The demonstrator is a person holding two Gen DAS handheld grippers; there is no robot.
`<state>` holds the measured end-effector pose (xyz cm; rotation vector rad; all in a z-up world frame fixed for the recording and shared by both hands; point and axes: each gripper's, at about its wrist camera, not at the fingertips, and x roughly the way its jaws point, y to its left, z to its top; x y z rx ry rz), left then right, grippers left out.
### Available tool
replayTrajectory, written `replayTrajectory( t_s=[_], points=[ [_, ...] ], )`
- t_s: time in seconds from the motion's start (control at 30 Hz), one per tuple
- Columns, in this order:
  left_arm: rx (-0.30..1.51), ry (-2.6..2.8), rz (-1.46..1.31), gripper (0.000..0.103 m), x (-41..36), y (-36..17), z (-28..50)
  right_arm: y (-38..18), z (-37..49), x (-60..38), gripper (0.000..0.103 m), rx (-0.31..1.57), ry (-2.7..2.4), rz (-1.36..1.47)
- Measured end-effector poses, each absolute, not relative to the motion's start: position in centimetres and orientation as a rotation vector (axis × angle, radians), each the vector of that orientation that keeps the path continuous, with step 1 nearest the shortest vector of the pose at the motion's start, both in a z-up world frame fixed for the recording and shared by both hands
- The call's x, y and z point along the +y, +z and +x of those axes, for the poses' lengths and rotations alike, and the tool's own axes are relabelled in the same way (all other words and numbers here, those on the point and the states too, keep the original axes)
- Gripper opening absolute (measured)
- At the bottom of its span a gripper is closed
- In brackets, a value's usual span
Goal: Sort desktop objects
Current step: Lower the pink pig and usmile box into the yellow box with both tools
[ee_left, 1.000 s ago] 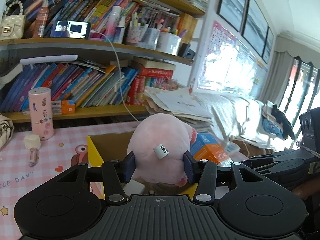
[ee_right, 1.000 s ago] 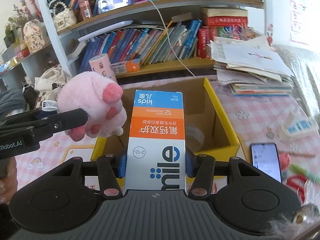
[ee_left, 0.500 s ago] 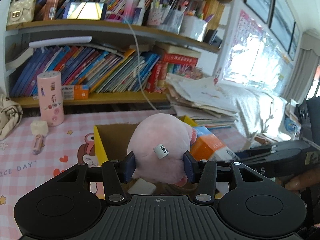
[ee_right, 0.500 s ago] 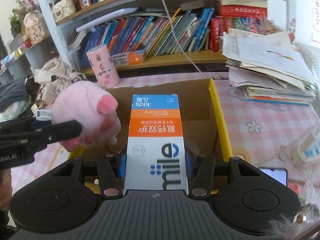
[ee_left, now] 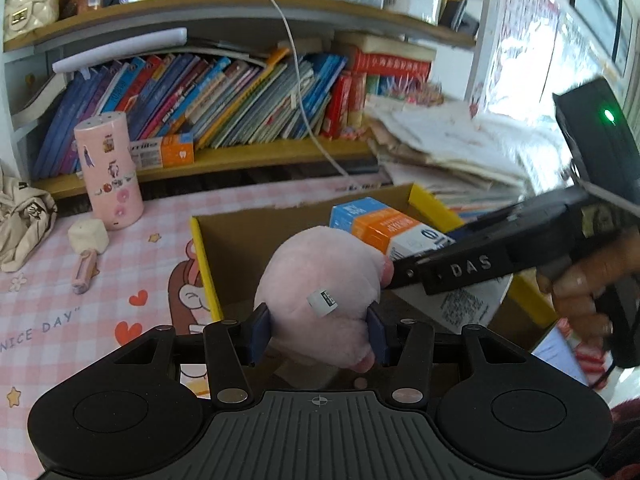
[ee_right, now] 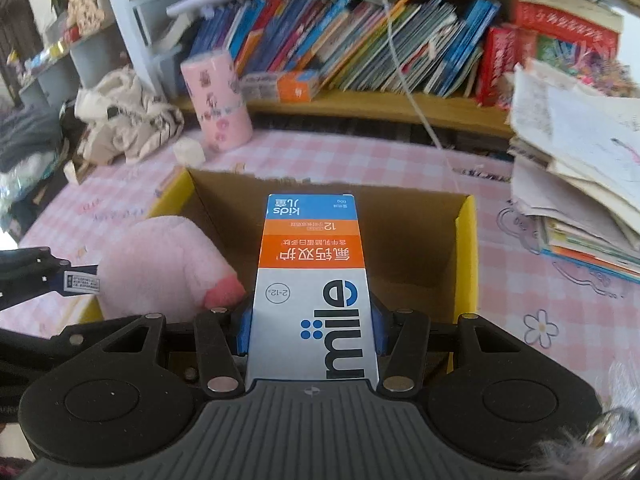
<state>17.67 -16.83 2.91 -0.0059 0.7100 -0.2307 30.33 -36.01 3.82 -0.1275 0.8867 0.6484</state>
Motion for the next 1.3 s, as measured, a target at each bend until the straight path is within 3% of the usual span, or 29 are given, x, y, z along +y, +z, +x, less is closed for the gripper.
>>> replayTrajectory(
  t_s=[0.6, 0.93, 1.0, 1.13, 1.3],
  points=[
    [0.751, -0.175, 0.208, 0.052, -19.1, 1.0, 19.4, 0.3, 34.5, -32.9, 0.051, 0.995, 0.758, -0.306],
    [0.745, -0.167, 0.224, 0.071, -19.4, 1.1, 19.3, 0.4, 34.8, -33.1, 0.055, 0.992, 0.734, -0.269],
    [0.732, -0.156, 0.221, 0.075, -19.3, 1.3, 19.1, 0.6, 34.7, -33.2, 0.063, 0.988, 0.739, -0.248],
    [0.700, -0.146, 0.203, 0.081, -19.2, 2.0, 18.6, 1.4, 34.3, -33.2, 0.070, 0.963, 0.745, -0.219],
    [0.667, -0.125, 0.187, 0.082, -19.0, 2.8, 17.6, 2.4, 33.6, -33.5, 0.071, 0.937, 0.743, -0.196]
  ],
)
